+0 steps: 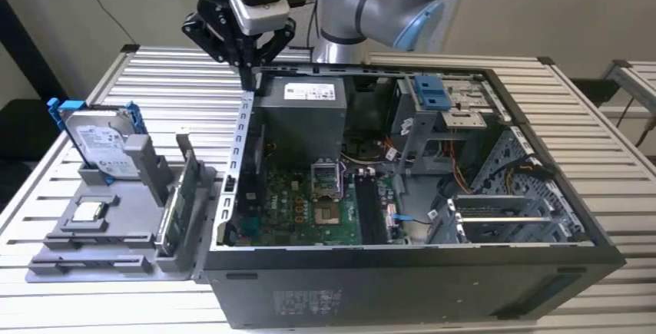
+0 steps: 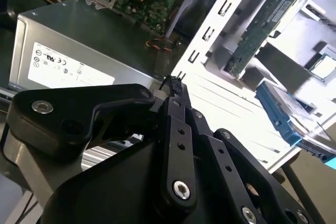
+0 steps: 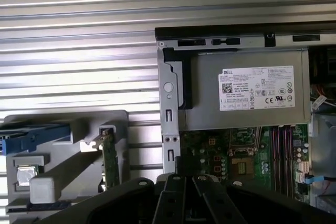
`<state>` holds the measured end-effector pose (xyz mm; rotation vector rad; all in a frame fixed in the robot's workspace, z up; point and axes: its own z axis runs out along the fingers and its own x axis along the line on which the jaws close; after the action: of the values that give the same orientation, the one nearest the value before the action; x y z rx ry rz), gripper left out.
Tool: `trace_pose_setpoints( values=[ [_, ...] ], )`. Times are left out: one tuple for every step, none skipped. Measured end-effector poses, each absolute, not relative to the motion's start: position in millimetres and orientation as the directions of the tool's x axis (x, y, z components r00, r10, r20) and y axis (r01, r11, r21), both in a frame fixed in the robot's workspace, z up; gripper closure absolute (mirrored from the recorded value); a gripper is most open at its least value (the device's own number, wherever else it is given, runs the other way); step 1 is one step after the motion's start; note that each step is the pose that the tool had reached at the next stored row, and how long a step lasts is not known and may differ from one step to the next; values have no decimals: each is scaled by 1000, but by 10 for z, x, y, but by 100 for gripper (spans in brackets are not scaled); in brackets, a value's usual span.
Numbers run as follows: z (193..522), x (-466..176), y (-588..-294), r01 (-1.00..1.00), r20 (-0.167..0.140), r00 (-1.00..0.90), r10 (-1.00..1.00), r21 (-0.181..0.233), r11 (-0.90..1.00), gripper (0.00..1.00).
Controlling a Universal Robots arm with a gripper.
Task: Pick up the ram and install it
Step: 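Reach for the ram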
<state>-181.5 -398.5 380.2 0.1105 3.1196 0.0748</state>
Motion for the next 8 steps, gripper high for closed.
trace_pose_setpoints(
  values=[
    [3803, -1828, -3985, 70, -17, -997, 71, 48, 996, 89],
    [3802, -1842, -3985, 70, -17, -997, 71, 48, 996, 89],
    [3802, -1857, -3985, 70, -17, -997, 71, 48, 996, 89],
    [3802, -1872, -3985, 70, -17, -997, 71, 49, 996, 89],
    [3802, -1888, -3985, 70, -17, -997, 71, 48, 996, 89],
    [3801, -1903, -3985, 70, -17, -997, 71, 48, 996, 89],
    [3801, -1916, -3985, 70, -17, -997, 71, 48, 996, 89],
    [3801, -1928, -3985, 70, -17, -997, 71, 48, 996, 89]
  ],
)
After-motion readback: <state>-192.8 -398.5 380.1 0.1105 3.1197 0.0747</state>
